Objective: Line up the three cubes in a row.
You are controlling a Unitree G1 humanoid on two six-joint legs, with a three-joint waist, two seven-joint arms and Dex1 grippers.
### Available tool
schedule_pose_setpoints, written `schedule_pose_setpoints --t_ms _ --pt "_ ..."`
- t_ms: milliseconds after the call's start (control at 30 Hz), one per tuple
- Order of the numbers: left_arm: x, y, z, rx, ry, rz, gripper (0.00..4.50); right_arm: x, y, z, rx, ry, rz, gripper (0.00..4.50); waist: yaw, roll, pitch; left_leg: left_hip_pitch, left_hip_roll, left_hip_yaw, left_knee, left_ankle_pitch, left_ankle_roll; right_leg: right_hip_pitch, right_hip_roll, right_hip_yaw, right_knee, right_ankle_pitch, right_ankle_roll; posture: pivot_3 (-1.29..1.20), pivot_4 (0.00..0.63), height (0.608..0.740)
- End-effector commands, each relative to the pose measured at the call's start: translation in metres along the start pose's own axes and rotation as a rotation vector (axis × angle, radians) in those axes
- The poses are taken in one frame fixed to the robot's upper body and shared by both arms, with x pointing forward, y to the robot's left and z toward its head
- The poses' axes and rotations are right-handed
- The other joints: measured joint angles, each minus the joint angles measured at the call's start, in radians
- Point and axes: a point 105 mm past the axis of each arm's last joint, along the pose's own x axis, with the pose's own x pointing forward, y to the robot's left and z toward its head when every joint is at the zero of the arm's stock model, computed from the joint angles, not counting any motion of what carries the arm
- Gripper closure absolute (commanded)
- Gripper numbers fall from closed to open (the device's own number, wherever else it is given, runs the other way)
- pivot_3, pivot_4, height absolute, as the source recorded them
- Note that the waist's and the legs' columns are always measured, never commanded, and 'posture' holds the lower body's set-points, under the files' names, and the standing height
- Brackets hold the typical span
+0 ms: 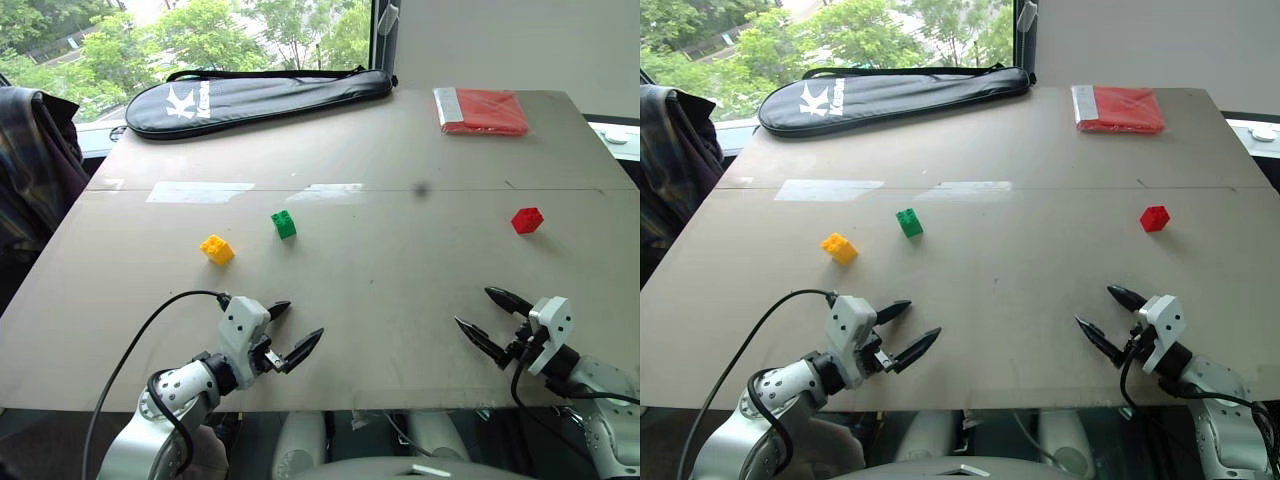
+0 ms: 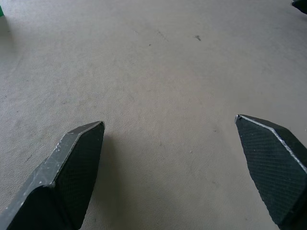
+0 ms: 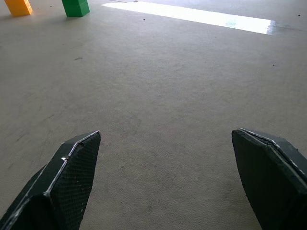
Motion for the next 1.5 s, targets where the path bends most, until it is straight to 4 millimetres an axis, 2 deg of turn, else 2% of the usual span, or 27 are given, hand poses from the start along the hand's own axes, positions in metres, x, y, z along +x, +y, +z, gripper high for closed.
schedule_pose_setpoints --t_ms 33,133,500,967,1167,1200,1367,1433,1500 --pt "0.0 0.006 -0.004 0.01 -0.027 -0.003 0.03 0.001 -0.003 0.005 -0.035 -0.028 0.006 0.0 0.0 0.0 0.0 0.0 0.0 0.0 0.0 0.0 0.0 0.0 0.0 0.0 0.0 0.0 0.0 0.0 0.15 0.708" --pt "-0.003 0.007 -0.016 0.0 -0.025 -0.014 0.03 0.001 -0.004 0.005 -0.048 -0.035 -0.005 0.0 -0.001 0.0 0.0 0.002 0.0 0.0 0.0 0.0 0.0 0.001 0.0 0.0 0.0 0.0 0.0 0.0 0.15 0.708" --pt "-0.008 0.004 -0.026 0.0 -0.029 -0.032 0.03 -0.003 -0.007 0.003 -0.054 -0.034 -0.024 0.0 -0.001 0.001 -0.001 0.002 0.0 0.001 0.0 0.0 0.0 0.0 0.0 0.001 0.0 0.0 0.0 0.0 0.15 0.708" --pt "-0.007 0.006 -0.013 0.013 -0.031 -0.05 0.03 -0.002 -0.017 0.003 -0.036 -0.029 -0.089 0.0 -0.002 0.002 -0.001 0.002 0.001 0.0 0.0 0.0 0.0 0.0 0.0 0.0 -0.001 0.0 0.0 0.0 0.15 0.708" --pt "0.002 0.004 0.014 0.06 -0.078 -0.138 0.03 -0.013 -0.054 0.018 -0.048 -0.058 -0.253 0.0 -0.001 0.002 0.0 0.001 0.001 0.0 0.0 0.0 0.0 0.0 -0.001 0.0 -0.001 0.0 0.0 0.0 0.15 0.708" --pt "0.008 0.001 0.027 0.086 -0.1 -0.19 0.03 -0.014 -0.074 0.023 -0.036 -0.058 -0.338 0.0 -0.001 0.002 0.0 0.001 0.001 0.0 0.0 0.0 0.0 0.0 -0.001 0.0 -0.001 0.0 0.0 0.0 0.15 0.708" --pt "0.026 -0.015 0.075 0.167 -0.166 -0.364 0.03 -0.01 -0.136 0.044 0.011 -0.04 -0.6 0.0 -0.001 0.001 0.003 0.0 0.0 0.001 0.0 0.0 0.0 0.0 0.0 0.001 -0.001 0.001 -0.001 0.0 0.15 0.708" --pt "0.03 -0.019 0.091 0.189 -0.183 -0.407 0.03 -0.003 -0.15 0.051 0.023 -0.045 -0.634 0.0 -0.004 0.001 0.003 0.0 -0.001 0.002 0.0 0.0 0.001 0.0 0.001 0.002 -0.001 0.002 -0.003 0.0 0.15 0.708" --pt "0.032 -0.022 0.099 0.203 -0.183 -0.429 0.03 0.004 -0.157 0.055 0.029 -0.047 -0.642 0.0 -0.005 0.001 0.004 -0.001 -0.001 0.003 -0.001 0.0 0.001 -0.001 0.002 0.002 -0.002 0.003 -0.005 0.0 0.15 0.708"
